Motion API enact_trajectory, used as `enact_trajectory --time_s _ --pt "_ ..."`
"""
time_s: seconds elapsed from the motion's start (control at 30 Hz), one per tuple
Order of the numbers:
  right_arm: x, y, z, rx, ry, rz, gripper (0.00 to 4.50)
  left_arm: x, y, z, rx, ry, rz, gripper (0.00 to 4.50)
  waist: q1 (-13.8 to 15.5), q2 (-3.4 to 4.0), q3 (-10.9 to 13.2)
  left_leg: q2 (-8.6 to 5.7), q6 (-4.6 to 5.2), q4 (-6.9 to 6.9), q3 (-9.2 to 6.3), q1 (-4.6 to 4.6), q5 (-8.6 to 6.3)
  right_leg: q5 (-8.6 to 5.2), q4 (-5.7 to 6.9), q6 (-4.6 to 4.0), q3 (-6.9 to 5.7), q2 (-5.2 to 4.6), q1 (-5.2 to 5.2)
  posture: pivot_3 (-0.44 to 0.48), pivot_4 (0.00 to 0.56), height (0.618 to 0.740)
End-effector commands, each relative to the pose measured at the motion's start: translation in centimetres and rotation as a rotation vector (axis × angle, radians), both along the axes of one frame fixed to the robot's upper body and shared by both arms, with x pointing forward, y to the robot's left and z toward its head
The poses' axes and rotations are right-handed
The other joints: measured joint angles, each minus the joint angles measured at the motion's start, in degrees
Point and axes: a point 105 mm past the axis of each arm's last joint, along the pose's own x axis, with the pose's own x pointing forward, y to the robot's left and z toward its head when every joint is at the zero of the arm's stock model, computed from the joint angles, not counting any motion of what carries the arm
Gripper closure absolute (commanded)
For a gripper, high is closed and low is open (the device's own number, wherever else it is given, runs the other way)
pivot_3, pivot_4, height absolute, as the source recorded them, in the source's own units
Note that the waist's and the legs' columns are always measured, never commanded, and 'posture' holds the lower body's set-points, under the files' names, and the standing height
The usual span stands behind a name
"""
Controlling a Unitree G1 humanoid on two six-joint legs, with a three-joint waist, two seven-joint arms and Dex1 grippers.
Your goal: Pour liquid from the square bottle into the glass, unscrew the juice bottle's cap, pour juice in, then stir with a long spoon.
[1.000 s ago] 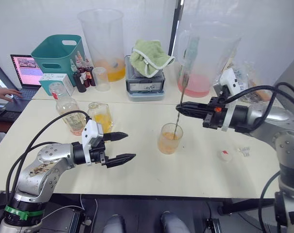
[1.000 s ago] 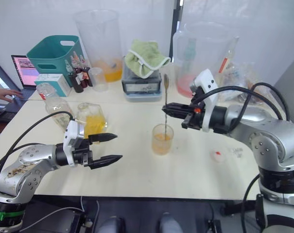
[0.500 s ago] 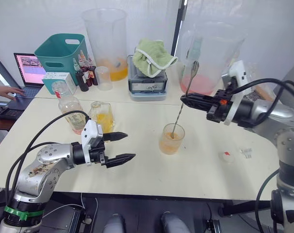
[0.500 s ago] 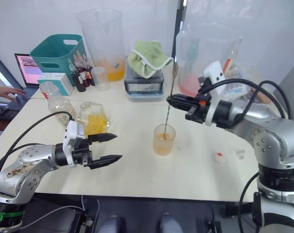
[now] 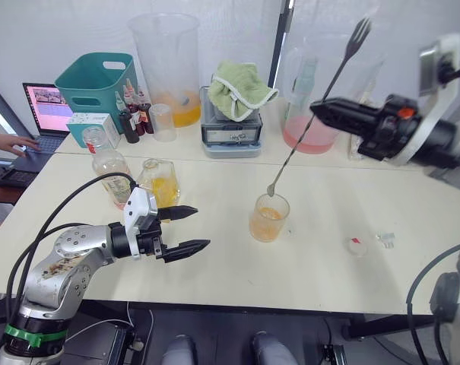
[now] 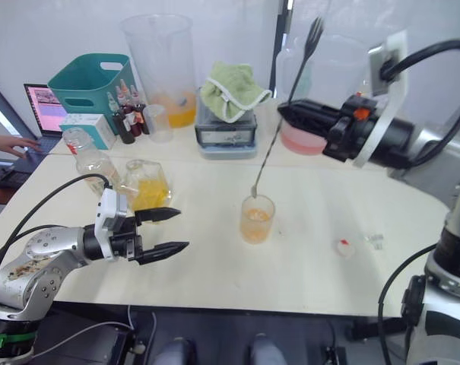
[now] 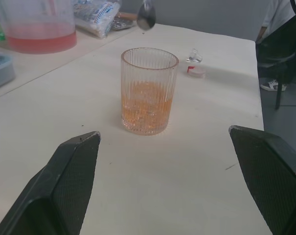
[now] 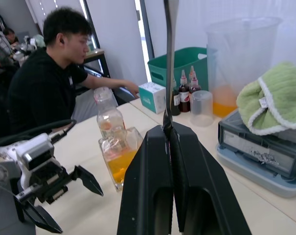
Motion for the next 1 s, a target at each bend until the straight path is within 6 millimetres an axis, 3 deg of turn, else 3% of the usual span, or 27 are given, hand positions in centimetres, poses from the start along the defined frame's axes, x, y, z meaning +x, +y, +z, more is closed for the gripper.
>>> enact_trajectory --time_s 0.03,0.37,0.47,0.67,1.0 --pt "-0.7 -0.7 0.7 0.016 0.027 -0.001 4.5 0.1 0.5 0.9 -0.013 -0.071 0.018 0.04 0.0 0.0 0.0 0.0 0.0 0.0 0.0 0.0 0.0 0.0 -0.01 0.0 0.0 0.0 0.0 0.0 0.15 0.733" --pt "-2.3 -3.6 -0.5 -0.02 0.252 -0.022 4.5 0.1 1.9 0.7 -0.034 -0.129 0.079 0.04 0.1 0.01 0.0 -0.01 0.01 0.01 0.01 -0.05 0.01 -0.01 -0.04 -0.01 0.0 -0.02 -0.01 0.0 0.15 0.733" --pt "-2.7 -4.2 -2.7 -0.058 0.404 -0.017 4.5 0.2 2.1 0.5 -0.03 -0.117 0.08 0.04 0.2 0.01 0.0 -0.01 0.04 0.0 0.0 -0.05 0.02 -0.01 -0.05 -0.01 0.0 -0.03 0.01 0.0 0.15 0.733" --pt "-1.2 -5.0 -7.3 -0.086 0.605 -0.129 4.5 0.1 1.8 0.4 -0.031 -0.106 0.063 0.04 -0.1 0.04 0.0 -0.01 0.07 0.05 0.01 -0.04 0.04 0.0 -0.01 -0.02 0.01 -0.03 0.01 0.0 0.15 0.733" --pt "1.7 -5.5 -13.0 -0.141 0.799 -0.299 4.5 -0.2 1.5 0.0 -0.02 -0.082 0.039 0.04 -0.1 0.07 0.0 -0.01 0.08 0.05 0.0 -0.06 0.05 0.0 -0.02 -0.02 0.02 -0.03 -0.01 0.0 0.15 0.733"
